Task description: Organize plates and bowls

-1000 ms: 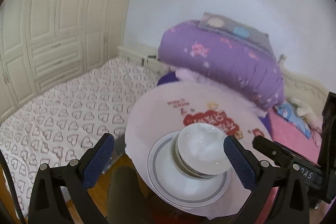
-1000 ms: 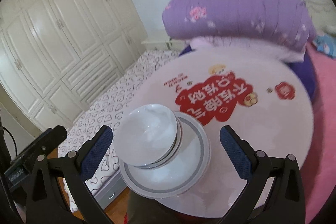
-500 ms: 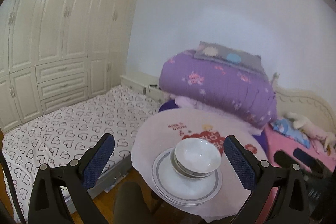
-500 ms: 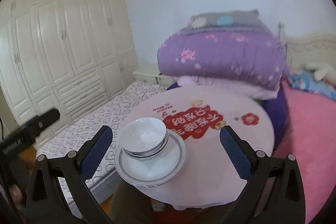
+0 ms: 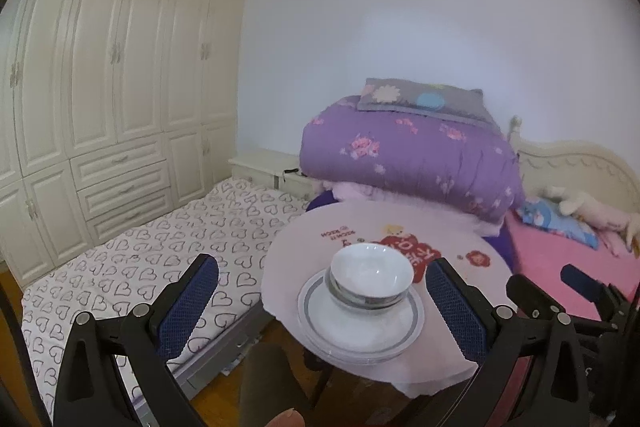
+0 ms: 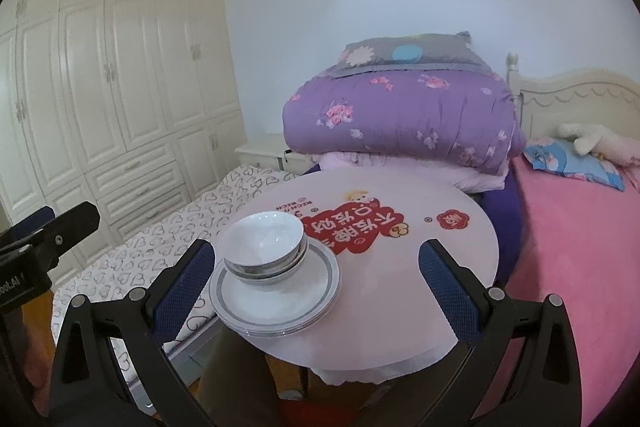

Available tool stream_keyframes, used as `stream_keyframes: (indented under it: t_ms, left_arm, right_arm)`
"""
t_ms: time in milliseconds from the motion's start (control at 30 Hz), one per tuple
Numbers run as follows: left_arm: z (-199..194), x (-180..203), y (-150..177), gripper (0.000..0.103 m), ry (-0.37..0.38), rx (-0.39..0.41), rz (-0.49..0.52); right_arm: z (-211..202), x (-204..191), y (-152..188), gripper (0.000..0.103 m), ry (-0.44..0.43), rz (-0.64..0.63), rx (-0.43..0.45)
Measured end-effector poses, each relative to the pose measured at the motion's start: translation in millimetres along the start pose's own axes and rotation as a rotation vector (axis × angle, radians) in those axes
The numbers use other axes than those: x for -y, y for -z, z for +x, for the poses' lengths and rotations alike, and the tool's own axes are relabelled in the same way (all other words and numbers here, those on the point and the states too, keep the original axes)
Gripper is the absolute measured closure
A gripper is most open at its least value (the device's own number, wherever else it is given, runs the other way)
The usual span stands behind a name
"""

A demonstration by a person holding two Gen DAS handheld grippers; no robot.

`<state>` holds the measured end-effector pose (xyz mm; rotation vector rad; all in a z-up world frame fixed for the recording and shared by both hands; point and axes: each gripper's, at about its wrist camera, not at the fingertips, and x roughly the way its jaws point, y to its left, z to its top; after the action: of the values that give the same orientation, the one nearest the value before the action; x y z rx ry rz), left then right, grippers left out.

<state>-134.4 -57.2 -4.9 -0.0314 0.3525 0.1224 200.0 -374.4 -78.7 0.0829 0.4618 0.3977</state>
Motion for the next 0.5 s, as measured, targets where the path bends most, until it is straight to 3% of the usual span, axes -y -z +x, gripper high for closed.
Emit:
stream_keyframes:
  t_ms: [333,500]
  left_arm:
    - [-4,21,18,0.001,-0.062,0.047,0.055]
    - [1,30,27,0.001,-0.032,0.043,0.048]
  right_arm:
    - [-5,-13,12,0.000,0.021,-0.050,-0.007]
    - [-6,-13,12,0.000,0.040,-0.055,-0.005]
